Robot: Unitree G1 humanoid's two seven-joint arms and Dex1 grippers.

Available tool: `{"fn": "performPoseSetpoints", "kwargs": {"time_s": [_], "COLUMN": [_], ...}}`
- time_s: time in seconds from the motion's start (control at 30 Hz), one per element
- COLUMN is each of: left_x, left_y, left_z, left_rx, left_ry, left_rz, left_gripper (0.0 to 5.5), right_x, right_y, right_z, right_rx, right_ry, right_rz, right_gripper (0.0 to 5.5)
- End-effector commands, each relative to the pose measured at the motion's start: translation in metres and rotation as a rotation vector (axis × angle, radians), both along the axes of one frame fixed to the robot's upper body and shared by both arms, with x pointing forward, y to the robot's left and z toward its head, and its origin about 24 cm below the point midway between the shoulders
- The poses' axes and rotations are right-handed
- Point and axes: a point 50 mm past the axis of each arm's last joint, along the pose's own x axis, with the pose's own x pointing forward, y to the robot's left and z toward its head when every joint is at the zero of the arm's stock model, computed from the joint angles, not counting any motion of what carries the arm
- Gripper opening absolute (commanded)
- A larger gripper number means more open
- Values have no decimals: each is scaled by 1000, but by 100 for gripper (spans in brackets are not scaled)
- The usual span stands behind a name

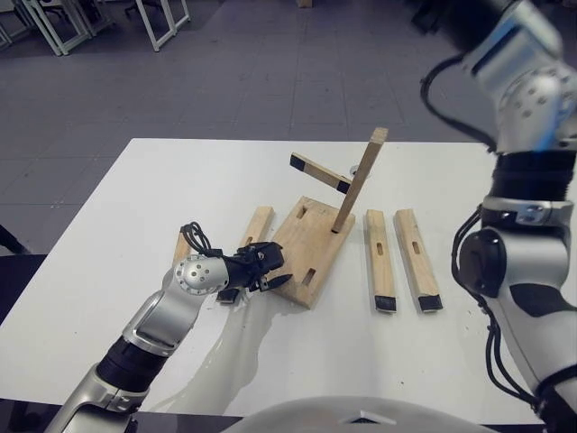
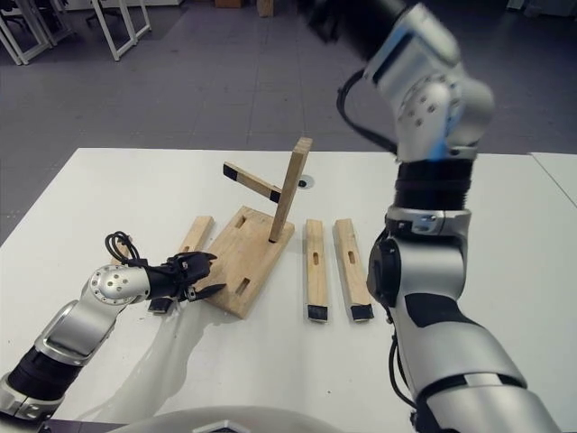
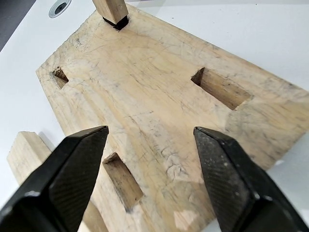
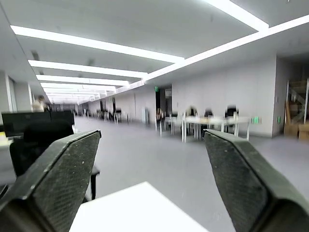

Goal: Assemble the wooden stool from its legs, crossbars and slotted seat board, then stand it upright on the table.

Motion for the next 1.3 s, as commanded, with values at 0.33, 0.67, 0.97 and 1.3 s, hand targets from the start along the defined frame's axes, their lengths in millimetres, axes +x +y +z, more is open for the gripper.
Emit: {"fn": "performPoseSetpoints", "kwargs": {"time_s": [0.33,0.67,0.97,1.3], "left_x": [-10,-9,16,-9], "left_y": [1,-7,63,74], "left_z": [-18,3,65,0], "left_rx": [28,-143,-209,-180], "left_ry": [99,166,-258,-92], "left_rz": [18,307,614,666], "left_gripper": [329,329,329,329], "right_x": [6,-10,-112,-167], "right_y": [2,-118,-133,-132], "right_z": [-31,-32,-209,-250], "right_rx": [76,65,-404,-603], "right_ry": [158,127,528,606], "right_rz": [-10,-508,-570,-479], "right_gripper": [389,389,389,389]}}
